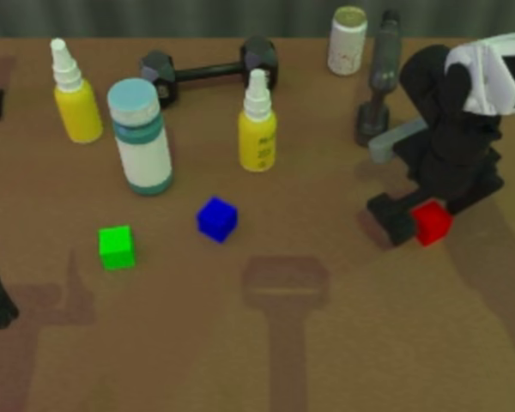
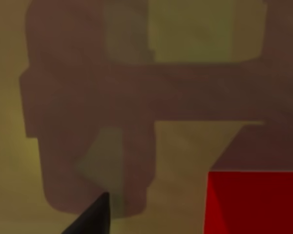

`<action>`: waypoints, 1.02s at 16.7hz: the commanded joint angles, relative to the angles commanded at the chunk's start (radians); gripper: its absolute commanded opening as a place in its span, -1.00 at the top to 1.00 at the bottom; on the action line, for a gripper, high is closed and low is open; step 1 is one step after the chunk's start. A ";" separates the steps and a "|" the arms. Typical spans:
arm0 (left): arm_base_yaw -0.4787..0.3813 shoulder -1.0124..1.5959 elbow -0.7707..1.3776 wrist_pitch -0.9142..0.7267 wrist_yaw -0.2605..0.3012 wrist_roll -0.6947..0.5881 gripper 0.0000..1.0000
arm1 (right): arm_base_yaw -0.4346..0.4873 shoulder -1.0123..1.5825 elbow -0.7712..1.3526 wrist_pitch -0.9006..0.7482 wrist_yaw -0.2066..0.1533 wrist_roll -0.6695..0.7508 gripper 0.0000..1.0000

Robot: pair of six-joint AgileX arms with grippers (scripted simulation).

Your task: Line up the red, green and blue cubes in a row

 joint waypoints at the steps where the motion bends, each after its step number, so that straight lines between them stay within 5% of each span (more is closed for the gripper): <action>1: 0.000 0.000 0.000 0.000 0.000 0.000 -1.00 | 0.000 0.000 0.000 0.000 0.000 0.000 0.06; 7: 0.000 0.000 0.000 0.000 0.000 0.000 -1.00 | 0.000 0.000 0.000 0.000 0.000 0.000 0.96; 17: 0.000 0.000 0.000 0.000 0.000 0.000 -1.00 | -0.001 -0.041 0.016 -0.019 -0.008 0.006 1.00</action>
